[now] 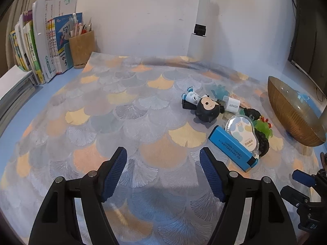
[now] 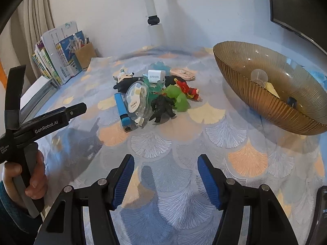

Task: Organize rigid objects
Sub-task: 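Move both tools back toward the pile, then grasp the blue highlighter with the left tool while the right tool grasps the clear tape dispenser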

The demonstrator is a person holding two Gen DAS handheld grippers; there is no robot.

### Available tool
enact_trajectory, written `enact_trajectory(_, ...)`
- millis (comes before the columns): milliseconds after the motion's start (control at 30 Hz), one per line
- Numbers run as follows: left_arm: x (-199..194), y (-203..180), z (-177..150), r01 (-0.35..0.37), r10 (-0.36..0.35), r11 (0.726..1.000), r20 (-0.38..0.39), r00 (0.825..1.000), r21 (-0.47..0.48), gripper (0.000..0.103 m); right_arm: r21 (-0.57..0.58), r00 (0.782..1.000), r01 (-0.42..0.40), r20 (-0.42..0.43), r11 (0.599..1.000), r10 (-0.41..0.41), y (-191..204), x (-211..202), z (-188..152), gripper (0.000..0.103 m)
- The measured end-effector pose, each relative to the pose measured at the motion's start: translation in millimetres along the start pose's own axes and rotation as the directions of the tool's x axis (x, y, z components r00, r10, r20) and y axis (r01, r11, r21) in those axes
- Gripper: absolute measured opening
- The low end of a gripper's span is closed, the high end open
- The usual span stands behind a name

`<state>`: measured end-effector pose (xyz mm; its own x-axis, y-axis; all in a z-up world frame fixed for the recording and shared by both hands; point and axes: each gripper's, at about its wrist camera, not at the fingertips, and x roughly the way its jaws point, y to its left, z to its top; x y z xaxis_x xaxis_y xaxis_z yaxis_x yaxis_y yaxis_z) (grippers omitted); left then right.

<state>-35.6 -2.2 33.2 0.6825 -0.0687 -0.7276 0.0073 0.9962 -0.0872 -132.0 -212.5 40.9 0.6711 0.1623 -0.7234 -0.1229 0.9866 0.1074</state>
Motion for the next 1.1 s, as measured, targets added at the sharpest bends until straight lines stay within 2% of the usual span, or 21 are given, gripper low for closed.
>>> enact_trajectory(300, 1, 0, 0, 0.005, -0.005, 1.000, -0.008, 1.000, 0.006, 0.072, 0.025, 1.000, 0.000, -0.014, 1.000, 0.000, -4, 3, 0, 0.063)
enact_trajectory(433, 4, -8, 1, 0.012, -0.010, 0.999, -0.038, 0.999, 0.043, 0.072, 0.041, 1.000, 0.012, -0.021, 0.999, -0.011, -7, 4, 0, 0.063)
enact_trajectory(633, 14, -23, 14, 0.127, -0.114, 0.988, -0.140, 0.984, 0.089, 0.071, 0.044, 0.997, 0.010, -0.082, 0.999, -0.007, -7, 10, 7, 0.063)
enact_trajectory(767, 21, -43, 27, 0.207, -0.193, 0.975, -0.166, 0.967, 0.075, 0.071, 0.048, 0.996, 0.008, -0.093, 0.999, -0.003, -5, 11, 17, 0.063)
enact_trajectory(833, 28, -54, 30, 0.217, -0.201, 0.973, -0.181, 0.963, 0.076, 0.071, 0.031, 0.996, 0.003, -0.086, 1.000, -0.001, -4, 12, 22, 0.063)
enact_trajectory(933, 42, -69, 30, 0.190, -0.169, 0.978, -0.206, 0.964, 0.090, 0.071, -0.026, 0.996, 0.028, -0.084, 0.999, -0.030, 4, 13, 27, 0.058)
enact_trajectory(1033, 44, -67, 25, 0.186, -0.163, 0.978, -0.208, 0.964, 0.097, 0.072, -0.042, 0.996, 0.014, -0.082, 0.999, -0.018, 8, 13, 28, 0.058)
enact_trajectory(1100, 38, -59, 22, 0.172, -0.149, 0.980, -0.201, 0.968, 0.099, 0.070, -0.050, 0.997, -0.010, -0.083, 0.999, 0.006, 11, 13, 29, 0.053)
